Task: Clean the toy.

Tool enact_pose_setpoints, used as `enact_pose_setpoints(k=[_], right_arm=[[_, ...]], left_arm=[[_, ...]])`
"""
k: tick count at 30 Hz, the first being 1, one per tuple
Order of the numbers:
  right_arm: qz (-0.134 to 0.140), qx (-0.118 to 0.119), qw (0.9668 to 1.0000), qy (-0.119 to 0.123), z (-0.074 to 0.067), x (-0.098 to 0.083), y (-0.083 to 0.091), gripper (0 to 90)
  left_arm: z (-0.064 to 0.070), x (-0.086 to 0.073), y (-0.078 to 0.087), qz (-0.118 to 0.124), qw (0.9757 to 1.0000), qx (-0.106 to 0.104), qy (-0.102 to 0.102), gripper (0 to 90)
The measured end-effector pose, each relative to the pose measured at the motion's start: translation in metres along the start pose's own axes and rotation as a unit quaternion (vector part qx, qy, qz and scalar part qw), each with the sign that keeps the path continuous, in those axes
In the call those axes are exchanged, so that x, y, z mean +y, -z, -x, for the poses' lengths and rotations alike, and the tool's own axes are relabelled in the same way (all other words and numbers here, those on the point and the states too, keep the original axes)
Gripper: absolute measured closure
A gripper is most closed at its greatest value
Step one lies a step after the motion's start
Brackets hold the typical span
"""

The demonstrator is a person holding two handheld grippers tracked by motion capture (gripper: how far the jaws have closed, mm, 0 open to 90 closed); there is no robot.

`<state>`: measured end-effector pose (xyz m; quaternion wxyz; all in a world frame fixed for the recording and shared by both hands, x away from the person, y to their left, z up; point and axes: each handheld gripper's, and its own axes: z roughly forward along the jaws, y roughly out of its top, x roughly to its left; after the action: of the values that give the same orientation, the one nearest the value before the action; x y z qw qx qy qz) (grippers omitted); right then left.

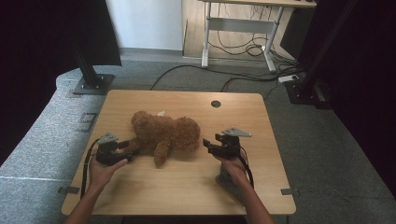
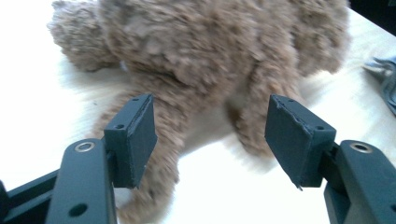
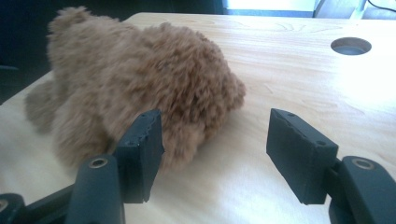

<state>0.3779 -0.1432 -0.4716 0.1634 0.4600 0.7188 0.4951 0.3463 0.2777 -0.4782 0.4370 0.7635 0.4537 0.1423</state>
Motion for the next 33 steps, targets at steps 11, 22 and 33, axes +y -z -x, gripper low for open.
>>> enact_pose_setpoints(k=[11,22,33], right_arm=[[0.009,0.002,1.0,0.001,0.009,-0.045,0.063,35.0],[0.003,-0.009,0.9998,-0.015,0.027,-0.093,0.098,35.0],[0.006,-0.006,1.0,-0.004,0.025,-0.101,0.097,34.6]], left_arm=[[0.028,-0.026,0.008,-0.014,0.9996,-0.021,-0.015,32.7],[0.041,-0.049,0.013,-0.026,0.999,-0.028,-0.025,33.6],[0.044,-0.056,0.005,-0.037,0.9985,-0.022,-0.035,34.7]])
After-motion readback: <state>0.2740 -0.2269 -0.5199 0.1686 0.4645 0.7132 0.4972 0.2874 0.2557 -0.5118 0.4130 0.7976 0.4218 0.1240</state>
